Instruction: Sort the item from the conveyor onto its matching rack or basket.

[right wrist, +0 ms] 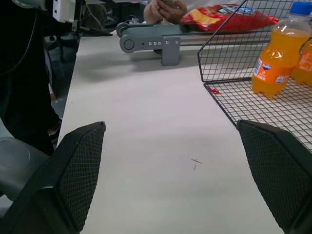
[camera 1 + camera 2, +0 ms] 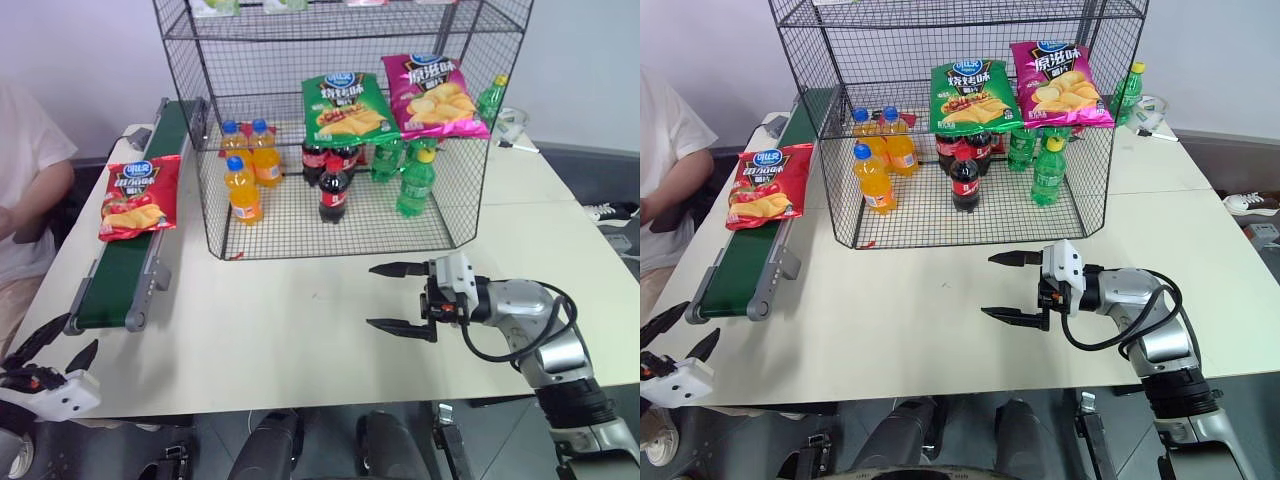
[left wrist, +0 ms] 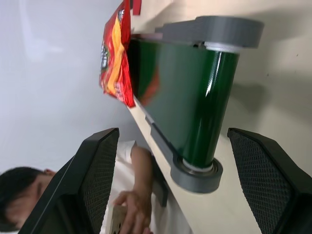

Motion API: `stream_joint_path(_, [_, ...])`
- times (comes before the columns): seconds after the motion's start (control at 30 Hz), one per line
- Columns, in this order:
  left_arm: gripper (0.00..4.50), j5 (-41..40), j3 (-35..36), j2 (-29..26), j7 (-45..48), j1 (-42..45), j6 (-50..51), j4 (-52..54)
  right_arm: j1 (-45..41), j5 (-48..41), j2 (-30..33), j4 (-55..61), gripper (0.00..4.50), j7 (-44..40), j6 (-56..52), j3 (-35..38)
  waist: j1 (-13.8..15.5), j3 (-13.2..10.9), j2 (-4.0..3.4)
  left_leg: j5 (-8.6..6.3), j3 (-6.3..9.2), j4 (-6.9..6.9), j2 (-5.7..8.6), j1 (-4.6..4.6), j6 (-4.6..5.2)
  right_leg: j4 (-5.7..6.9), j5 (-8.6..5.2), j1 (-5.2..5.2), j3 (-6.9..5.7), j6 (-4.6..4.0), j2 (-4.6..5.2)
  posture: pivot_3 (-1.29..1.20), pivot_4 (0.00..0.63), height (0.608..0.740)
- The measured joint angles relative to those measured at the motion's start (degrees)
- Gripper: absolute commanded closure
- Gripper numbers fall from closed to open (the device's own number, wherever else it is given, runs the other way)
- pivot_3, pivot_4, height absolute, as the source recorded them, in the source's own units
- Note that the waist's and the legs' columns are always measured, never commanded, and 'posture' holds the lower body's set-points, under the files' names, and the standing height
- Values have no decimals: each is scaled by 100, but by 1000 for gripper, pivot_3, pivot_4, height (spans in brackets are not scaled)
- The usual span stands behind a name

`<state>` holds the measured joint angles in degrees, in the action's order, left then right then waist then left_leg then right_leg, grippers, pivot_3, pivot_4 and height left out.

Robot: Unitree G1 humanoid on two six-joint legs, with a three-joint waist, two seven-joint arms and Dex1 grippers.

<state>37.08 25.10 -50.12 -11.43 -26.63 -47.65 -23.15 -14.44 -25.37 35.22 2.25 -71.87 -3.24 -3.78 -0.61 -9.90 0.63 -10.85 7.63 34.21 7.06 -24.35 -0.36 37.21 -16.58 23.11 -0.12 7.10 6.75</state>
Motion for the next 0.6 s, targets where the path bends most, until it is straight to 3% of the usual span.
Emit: stream_joint_path(0.6, [791,-19,-410,-113,-247,292,144,-152,28,63,-2,-27,0,85,131,1,2,1,1,1,0,0,0,5,0,6,2,-2,0,3,-2,0,150,740])
